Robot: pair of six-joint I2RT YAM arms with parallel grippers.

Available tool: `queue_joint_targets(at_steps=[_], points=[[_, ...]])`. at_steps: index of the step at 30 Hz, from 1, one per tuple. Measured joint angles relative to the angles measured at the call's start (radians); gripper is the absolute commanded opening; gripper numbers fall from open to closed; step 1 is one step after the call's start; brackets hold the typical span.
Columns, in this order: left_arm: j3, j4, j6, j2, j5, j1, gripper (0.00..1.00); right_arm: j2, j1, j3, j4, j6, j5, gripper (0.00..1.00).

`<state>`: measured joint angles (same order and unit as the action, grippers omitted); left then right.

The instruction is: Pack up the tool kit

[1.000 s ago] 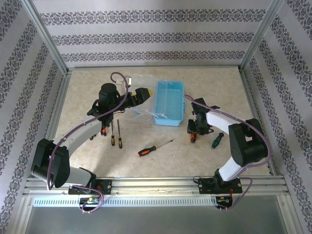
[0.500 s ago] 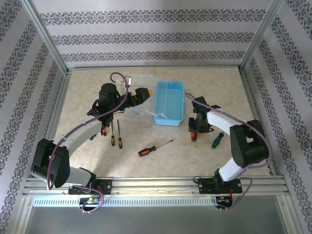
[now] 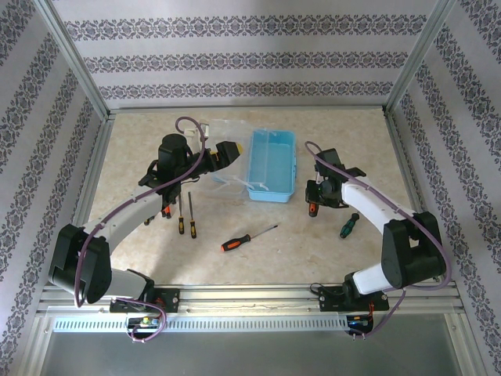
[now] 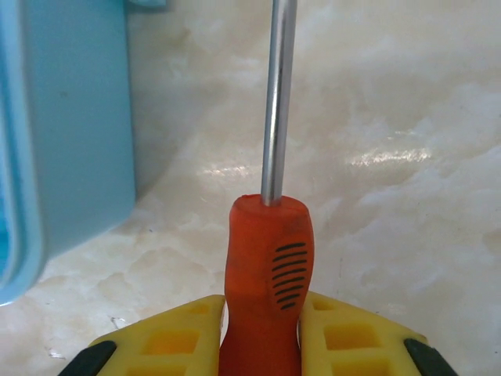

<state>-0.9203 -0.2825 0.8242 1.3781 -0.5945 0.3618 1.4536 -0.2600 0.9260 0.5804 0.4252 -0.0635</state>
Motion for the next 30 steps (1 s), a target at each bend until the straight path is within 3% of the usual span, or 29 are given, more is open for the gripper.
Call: queue_joint_targets(at_steps=[10, 25, 30], points=[[0.000, 0.000, 0.034, 0.000, 0.013, -0.069, 1.00, 0.021, -0.052, 0.165, 0.031, 0.021, -0.014, 0.20], [0.000, 0.008, 0.068, -0.002, 0.030, -0.153, 1.00, 0.400, -0.079, 0.587, 0.037, 0.070, -0.093, 0.19], [0.000, 0.008, 0.075, -0.002, 0.030, -0.154, 1.00, 0.490, -0.083, 0.638, 0.039, 0.076, -0.101, 0.19]])
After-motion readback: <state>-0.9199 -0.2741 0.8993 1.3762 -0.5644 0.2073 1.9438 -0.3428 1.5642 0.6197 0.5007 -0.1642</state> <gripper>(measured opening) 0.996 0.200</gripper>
